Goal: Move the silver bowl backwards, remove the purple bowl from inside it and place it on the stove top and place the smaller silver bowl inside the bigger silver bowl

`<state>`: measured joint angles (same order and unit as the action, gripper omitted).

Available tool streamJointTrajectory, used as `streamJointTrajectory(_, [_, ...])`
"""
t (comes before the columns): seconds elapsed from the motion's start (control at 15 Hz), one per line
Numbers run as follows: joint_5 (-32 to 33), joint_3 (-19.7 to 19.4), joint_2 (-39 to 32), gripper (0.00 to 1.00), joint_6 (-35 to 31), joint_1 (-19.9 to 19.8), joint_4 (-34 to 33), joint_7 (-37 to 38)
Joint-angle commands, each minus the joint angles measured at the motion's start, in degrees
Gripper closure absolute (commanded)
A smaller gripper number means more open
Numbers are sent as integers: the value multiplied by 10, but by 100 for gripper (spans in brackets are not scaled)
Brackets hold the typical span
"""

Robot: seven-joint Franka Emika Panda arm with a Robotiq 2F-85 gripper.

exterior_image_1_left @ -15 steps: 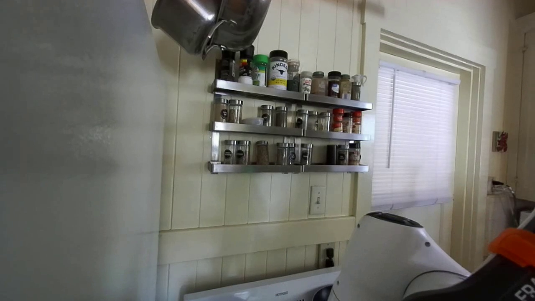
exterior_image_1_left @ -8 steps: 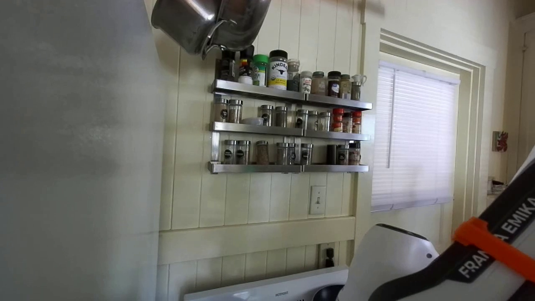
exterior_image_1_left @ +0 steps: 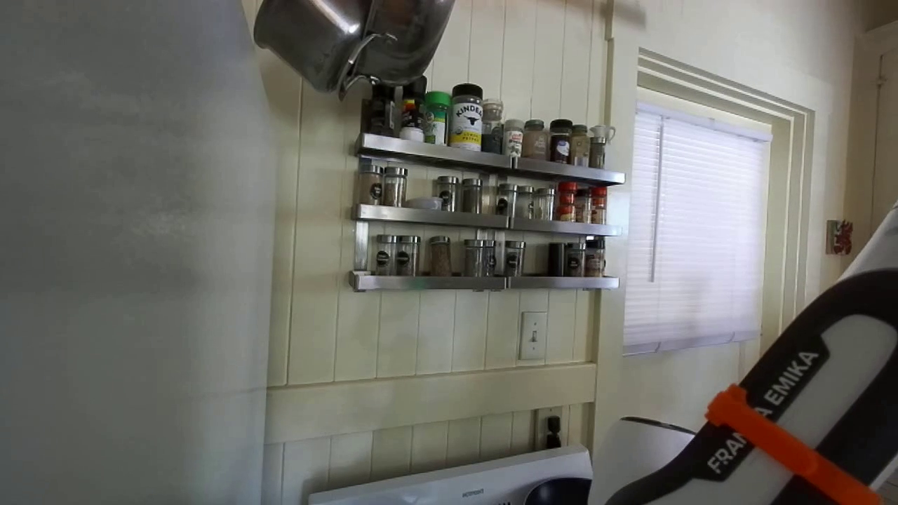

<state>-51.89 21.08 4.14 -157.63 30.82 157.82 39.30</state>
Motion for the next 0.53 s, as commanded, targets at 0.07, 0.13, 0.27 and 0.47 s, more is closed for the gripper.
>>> streamJointTrajectory(0.07, [125,17,-44,99,-13,-45,-1,98])
streamJointTrajectory(0.13, [160,16,-41,99,-15,-51,-5,120])
streamJointTrajectory(0.27, [222,15,-34,99,-29,-60,-1,148])
streamJointTrajectory(0.47, [280,11,-32,64,-32,-70,-7,162])
